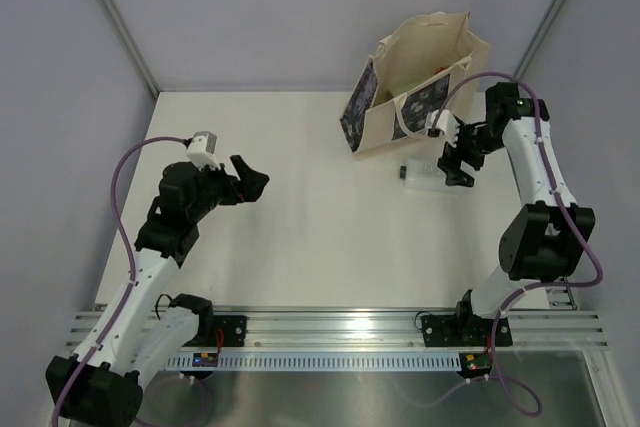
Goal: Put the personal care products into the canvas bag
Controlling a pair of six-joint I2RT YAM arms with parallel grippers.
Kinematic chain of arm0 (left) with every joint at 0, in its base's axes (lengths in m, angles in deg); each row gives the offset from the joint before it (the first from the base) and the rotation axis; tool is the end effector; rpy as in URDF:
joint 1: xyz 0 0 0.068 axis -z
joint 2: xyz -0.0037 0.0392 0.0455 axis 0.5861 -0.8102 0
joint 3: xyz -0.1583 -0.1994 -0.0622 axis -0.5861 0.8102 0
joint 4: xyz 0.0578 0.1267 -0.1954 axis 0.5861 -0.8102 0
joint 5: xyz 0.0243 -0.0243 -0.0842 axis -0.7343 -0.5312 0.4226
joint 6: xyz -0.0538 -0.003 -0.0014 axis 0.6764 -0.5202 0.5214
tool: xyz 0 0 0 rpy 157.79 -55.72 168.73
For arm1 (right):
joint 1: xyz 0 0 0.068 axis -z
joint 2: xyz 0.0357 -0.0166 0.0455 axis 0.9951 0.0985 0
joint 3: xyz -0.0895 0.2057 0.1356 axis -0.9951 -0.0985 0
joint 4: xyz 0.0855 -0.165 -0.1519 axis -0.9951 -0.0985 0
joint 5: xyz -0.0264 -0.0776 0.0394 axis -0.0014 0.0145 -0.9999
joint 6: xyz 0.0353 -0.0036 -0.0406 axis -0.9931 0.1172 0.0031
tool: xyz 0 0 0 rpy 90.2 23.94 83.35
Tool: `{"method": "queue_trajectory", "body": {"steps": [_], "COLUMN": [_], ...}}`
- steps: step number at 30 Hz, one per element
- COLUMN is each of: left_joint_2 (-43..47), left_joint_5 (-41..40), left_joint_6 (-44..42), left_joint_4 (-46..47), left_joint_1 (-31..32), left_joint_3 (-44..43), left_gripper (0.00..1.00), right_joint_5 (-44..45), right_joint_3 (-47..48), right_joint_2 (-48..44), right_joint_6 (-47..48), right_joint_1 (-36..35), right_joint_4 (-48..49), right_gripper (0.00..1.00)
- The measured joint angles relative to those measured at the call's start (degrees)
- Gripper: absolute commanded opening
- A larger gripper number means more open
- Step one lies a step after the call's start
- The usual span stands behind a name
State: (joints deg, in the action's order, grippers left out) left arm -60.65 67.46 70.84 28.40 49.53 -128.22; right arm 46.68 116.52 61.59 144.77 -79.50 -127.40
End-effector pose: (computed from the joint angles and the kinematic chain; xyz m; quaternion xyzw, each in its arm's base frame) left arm 0.1684 -0.0488 0.2986 -0.0166 0.8117 -0.2750 0.5151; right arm 0.2918 -0.0064 0.3196 -0.6091 0.7347 0.1015 0.2809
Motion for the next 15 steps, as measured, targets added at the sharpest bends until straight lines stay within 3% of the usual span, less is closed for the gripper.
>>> {"method": "queue_trajectory", "body": {"steps": [6,15], "left_joint_2": [-2.6,-1.5], "left_joint_5": [2.8,4.4], "left_joint_6": [-0.6,-0.2], "left_joint_4": [0.9,1.9], "left_joint_1": [-0.4,-0.5], "left_joint_3": [0.3,3.9], "left_gripper": [0.99,0.99], "right_joint_5": [12.7,22.8], "right_joint_3": [-7.8,-8.5], "right_joint_2": [7.9,17.7], "right_joint_6": [-3.5,-5.4], "right_joint_1": [-4.0,-11.6], "right_joint_4": [11.6,24.7], "right_gripper": [0.99,0.99]}}
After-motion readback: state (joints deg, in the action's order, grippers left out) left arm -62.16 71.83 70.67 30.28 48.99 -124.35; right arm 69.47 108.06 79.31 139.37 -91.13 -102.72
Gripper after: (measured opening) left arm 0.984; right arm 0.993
